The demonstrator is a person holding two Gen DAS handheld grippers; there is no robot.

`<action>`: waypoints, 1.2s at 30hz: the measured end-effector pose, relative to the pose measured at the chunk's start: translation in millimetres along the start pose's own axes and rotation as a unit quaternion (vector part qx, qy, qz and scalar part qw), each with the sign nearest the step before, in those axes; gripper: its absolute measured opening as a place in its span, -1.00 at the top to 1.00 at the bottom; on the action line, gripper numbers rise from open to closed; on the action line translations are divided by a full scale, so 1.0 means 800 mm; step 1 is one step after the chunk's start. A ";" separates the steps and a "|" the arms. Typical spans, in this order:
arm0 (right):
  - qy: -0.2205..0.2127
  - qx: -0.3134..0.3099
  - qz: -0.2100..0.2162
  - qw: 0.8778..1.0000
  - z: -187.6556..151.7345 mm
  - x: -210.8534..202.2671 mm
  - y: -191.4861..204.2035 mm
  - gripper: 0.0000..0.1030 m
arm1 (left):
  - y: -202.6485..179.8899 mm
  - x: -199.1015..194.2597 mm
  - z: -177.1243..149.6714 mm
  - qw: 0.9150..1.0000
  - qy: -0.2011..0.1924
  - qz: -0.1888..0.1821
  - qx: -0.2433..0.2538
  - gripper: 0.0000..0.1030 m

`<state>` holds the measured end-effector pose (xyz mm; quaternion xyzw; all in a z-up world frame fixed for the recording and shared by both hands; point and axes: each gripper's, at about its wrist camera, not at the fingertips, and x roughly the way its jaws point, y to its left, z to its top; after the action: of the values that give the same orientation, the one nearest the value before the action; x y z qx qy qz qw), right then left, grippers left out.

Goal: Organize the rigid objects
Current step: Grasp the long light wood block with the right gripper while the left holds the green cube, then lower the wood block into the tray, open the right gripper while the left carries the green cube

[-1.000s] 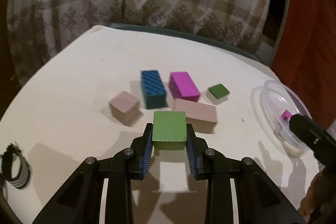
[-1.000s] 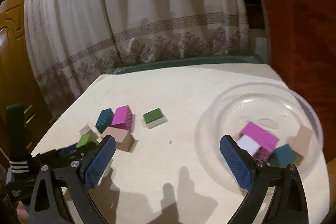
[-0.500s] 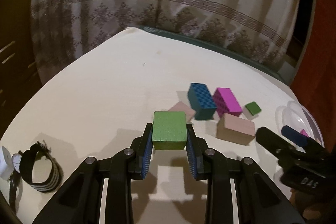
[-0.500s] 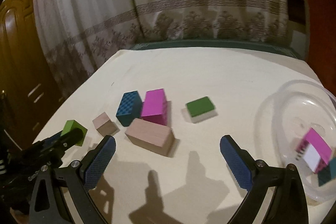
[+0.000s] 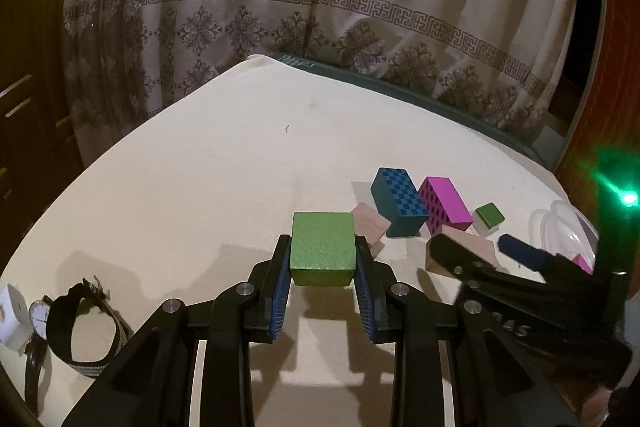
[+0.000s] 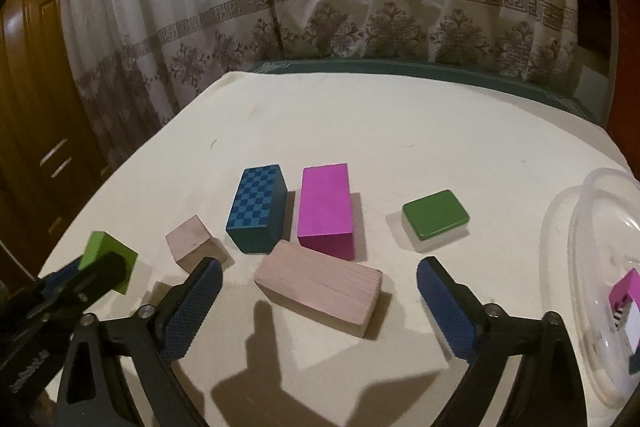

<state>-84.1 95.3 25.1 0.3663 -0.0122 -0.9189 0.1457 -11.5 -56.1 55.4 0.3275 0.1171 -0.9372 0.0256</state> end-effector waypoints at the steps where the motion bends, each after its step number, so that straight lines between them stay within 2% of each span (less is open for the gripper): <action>1: 0.004 -0.002 -0.001 1.000 0.000 0.003 0.001 -0.80 | 0.001 0.000 0.000 1.000 0.000 -0.001 -0.001 0.41; 5: 0.020 -0.003 -0.006 1.000 0.001 0.016 0.007 -0.54 | 0.005 0.001 0.000 1.000 0.001 -0.003 -0.005 0.41; 10: 0.032 0.010 -0.008 0.999 0.003 0.023 0.003 -0.38 | 0.008 0.000 0.001 1.000 0.002 -0.005 -0.007 0.41; 19: 0.024 0.015 -0.006 1.000 -0.002 0.014 0.000 -0.37 | 0.007 -0.001 0.002 1.000 0.002 -0.005 -0.006 0.41; 36: -0.055 0.028 -0.038 0.997 -0.021 -0.064 -0.027 -0.37 | -0.018 -0.009 0.000 1.000 0.003 -0.016 0.008 0.41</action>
<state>-43.1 131.7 44.2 0.3193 -0.0317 -0.9419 0.0992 -7.7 -42.1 62.7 0.3286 0.1153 -0.9374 0.0078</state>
